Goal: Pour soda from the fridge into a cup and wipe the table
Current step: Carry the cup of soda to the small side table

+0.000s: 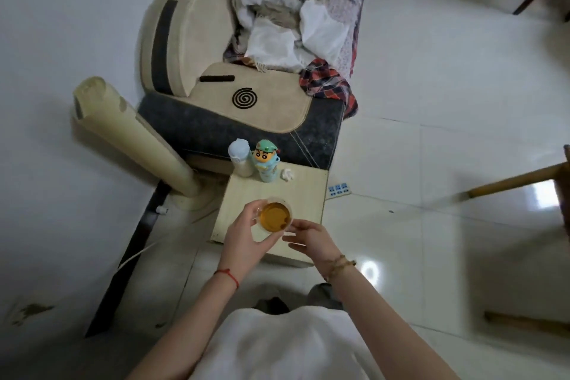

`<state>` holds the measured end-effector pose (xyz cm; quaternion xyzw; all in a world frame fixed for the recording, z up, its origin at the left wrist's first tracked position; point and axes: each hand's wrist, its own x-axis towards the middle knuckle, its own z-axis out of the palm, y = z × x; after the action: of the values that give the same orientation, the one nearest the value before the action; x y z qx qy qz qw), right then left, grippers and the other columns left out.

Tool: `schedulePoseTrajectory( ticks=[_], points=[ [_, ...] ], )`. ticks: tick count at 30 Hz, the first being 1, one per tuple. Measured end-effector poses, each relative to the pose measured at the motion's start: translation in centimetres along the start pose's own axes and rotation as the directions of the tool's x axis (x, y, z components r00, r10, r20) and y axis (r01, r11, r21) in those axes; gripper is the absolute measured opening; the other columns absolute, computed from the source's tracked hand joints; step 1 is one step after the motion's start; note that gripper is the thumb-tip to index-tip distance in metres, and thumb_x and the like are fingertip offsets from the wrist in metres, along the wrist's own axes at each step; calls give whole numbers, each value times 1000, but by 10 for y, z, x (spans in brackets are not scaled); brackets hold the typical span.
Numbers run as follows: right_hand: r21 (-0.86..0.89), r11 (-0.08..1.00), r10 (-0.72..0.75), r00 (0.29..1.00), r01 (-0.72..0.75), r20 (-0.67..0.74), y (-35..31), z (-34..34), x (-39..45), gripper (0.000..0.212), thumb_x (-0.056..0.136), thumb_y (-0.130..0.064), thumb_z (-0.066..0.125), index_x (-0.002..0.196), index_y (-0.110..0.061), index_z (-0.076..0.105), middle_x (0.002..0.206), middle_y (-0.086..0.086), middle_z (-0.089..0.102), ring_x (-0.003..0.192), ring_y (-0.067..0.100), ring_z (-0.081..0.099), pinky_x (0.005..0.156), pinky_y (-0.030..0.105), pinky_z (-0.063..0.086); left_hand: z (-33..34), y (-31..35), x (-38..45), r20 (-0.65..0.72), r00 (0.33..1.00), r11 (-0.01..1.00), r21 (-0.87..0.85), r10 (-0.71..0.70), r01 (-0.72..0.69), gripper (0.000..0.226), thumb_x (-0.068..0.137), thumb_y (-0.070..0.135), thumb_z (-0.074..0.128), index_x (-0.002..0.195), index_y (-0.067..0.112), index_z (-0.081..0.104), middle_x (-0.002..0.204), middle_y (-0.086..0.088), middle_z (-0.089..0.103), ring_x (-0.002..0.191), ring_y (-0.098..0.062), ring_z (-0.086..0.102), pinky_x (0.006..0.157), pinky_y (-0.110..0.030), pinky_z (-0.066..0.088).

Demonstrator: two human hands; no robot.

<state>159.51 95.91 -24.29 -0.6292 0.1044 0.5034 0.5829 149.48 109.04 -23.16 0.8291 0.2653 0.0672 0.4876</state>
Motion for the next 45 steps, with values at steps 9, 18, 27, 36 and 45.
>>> schedulePoseTrajectory(
  ticks=[9, 18, 27, 36, 45],
  points=[
    [177, 983, 80, 988, -56, -133, -6, 19, 46, 45, 88, 15, 35, 127, 2, 54, 108, 8, 63, 95, 22, 57, 91, 36, 50, 7, -41, 55, 116, 992, 998, -36, -44, 48, 66, 74, 37, 82, 131, 30, 49, 131, 13, 59, 121, -7, 56, 105, -33, 48],
    [150, 981, 145, 978, -123, -149, 11, 9, 127, 44, 89, 12, 37, 126, -1, 56, 111, 8, 65, 100, 23, 60, 94, 37, 50, 41, -93, 93, 75, 986, 988, -44, -146, 150, 68, 73, 38, 83, 130, 35, 48, 131, 13, 58, 121, -9, 56, 101, -25, 48],
    [169, 978, 160, 961, -123, -225, 60, -4, 221, 47, 90, 12, 32, 126, -3, 57, 116, 9, 65, 101, 24, 61, 89, 36, 53, 91, -167, 135, 61, 977, 977, -55, -203, 206, 63, 71, 36, 85, 122, 42, 49, 120, 23, 59, 114, -2, 58, 92, -15, 45],
    [23, 990, 141, 966, -139, -215, 107, -17, 282, 44, 92, 9, 34, 126, -7, 57, 115, 4, 59, 104, 23, 58, 95, 38, 51, 130, -245, 146, 61, 967, 968, -28, -248, 250, 67, 70, 40, 84, 128, 33, 52, 123, 15, 62, 113, -4, 60, 98, -32, 52],
    [-131, 984, 87, 973, -117, -213, 134, -21, 306, 47, 87, 8, 41, 125, -11, 60, 111, 2, 63, 101, 20, 59, 90, 34, 53, 142, -270, 149, 93, 964, 967, -26, -248, 252, 69, 71, 44, 81, 131, 33, 49, 129, 14, 60, 120, -4, 57, 101, -34, 51]
  ],
)
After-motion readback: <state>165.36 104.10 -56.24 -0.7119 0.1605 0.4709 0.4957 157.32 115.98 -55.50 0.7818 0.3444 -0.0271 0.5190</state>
